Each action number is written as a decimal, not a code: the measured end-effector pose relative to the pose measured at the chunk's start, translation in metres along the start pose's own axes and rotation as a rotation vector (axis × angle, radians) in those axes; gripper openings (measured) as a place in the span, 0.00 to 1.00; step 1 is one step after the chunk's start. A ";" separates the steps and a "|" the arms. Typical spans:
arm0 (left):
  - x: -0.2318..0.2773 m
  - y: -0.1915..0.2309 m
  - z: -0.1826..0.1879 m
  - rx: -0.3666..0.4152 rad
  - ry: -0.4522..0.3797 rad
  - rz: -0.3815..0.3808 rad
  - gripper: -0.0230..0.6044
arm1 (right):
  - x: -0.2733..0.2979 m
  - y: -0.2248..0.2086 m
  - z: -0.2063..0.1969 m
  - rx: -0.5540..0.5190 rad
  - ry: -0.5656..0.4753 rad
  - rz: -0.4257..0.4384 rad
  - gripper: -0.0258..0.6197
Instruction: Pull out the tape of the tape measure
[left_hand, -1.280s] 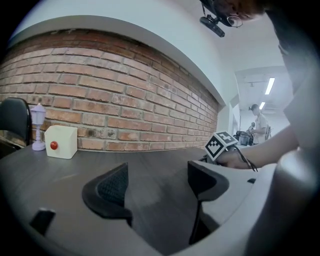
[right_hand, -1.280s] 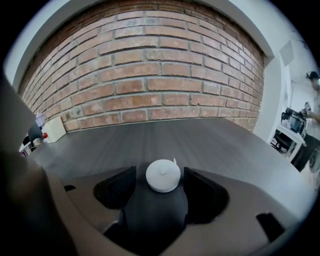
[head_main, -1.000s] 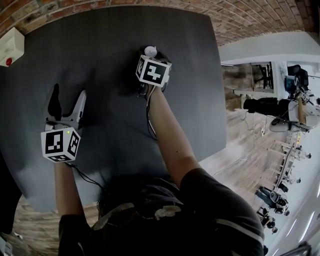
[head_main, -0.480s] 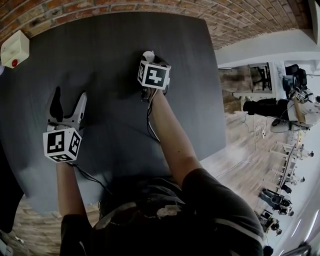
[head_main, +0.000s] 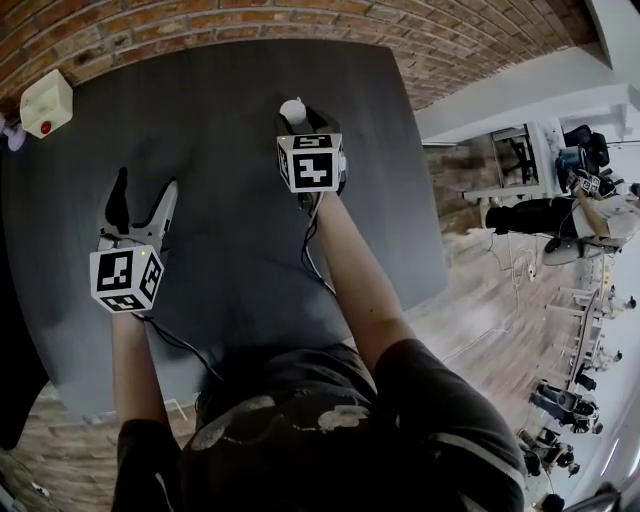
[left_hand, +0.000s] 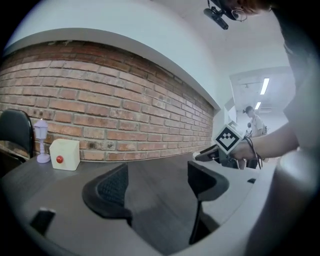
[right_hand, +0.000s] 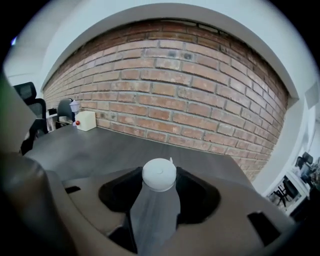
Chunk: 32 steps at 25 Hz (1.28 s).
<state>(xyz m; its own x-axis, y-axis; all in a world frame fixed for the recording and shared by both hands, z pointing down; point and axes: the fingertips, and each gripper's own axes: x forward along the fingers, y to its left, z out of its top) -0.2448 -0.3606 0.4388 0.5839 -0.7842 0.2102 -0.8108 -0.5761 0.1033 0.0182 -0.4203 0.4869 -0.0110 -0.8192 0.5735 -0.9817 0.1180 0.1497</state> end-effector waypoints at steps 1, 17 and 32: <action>-0.004 -0.004 0.004 0.007 -0.004 -0.003 0.62 | -0.009 0.001 0.004 -0.012 -0.016 0.011 0.40; -0.071 -0.104 0.043 0.183 0.008 -0.002 0.62 | -0.165 0.022 0.025 -0.356 -0.156 0.358 0.40; -0.095 -0.192 0.024 0.357 0.058 -0.125 0.62 | -0.264 0.087 -0.041 -0.753 -0.176 0.799 0.40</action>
<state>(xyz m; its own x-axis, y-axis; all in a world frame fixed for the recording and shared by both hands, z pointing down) -0.1438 -0.1815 0.3761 0.6655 -0.6945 0.2735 -0.6626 -0.7184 -0.2118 -0.0564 -0.1712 0.3815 -0.6741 -0.4164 0.6101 -0.3145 0.9092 0.2730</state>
